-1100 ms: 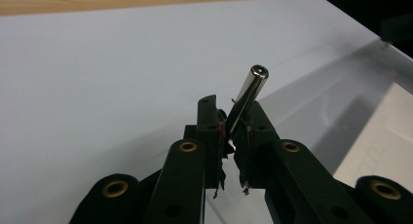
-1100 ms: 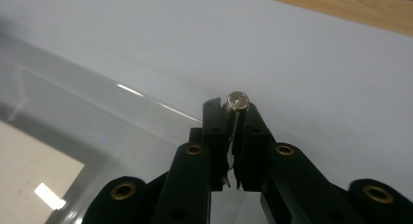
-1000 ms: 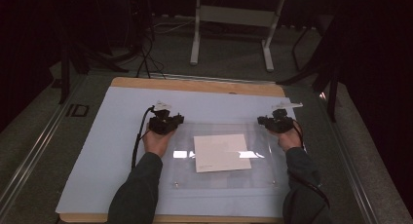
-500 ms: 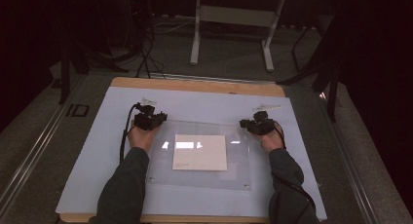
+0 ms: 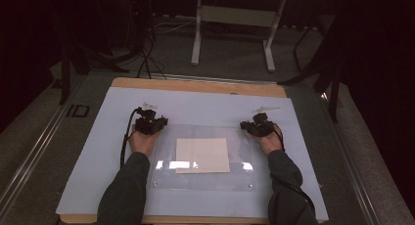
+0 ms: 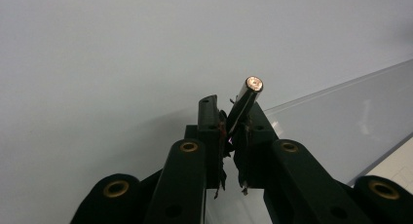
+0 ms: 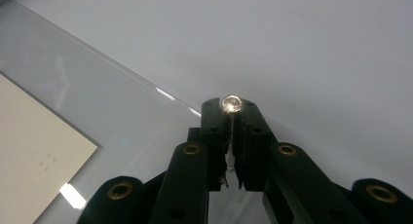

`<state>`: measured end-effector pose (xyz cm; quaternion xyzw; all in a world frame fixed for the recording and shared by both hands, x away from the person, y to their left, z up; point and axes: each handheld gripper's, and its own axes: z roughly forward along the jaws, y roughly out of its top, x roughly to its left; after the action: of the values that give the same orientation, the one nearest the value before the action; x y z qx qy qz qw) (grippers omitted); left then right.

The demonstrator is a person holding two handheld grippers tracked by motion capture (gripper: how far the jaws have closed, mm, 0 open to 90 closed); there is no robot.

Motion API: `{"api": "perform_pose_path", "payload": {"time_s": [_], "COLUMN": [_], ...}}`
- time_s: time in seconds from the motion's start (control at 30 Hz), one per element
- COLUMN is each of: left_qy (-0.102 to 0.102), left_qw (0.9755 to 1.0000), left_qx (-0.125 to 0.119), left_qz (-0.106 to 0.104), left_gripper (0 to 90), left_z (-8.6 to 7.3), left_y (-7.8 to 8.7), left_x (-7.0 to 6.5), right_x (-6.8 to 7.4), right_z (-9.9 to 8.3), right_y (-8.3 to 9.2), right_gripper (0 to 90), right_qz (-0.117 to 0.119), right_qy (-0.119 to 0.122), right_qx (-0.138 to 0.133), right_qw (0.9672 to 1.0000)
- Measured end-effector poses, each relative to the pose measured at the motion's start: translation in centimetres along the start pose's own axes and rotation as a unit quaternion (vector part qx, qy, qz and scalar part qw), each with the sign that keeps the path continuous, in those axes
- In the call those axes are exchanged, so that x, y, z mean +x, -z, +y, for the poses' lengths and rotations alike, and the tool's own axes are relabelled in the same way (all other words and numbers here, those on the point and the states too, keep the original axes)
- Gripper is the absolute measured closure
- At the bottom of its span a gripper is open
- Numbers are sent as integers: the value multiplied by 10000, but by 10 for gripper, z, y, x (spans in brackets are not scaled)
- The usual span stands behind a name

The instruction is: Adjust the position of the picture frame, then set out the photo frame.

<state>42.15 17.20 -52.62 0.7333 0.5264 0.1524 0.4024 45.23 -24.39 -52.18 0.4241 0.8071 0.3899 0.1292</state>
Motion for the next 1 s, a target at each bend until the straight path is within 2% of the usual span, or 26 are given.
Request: {"api": "perform_pose_path", "payload": {"time_s": [0.3,0.77,1.0], "left_qy": [38,75,197], "left_qw": [10000,9999,9994], "left_qx": [-11,-115,-202], "left_qz": [61,32,-176], "left_gripper": [821,817,772], "left_z": [-1,-4,-7], "left_y": [1,1,3], "left_x": [-2,-1,5], "right_x": [-2,-4,-5], "right_z": [-1,-4,-6], "right_y": [-3,-4,-4], "right_gripper": [830,821,814], "right_qz": [39,107,149], "right_qy": [-52,-135,-179], "right_qx": [-106,-205,-255], "right_qw": [9999,9996,9994]}}
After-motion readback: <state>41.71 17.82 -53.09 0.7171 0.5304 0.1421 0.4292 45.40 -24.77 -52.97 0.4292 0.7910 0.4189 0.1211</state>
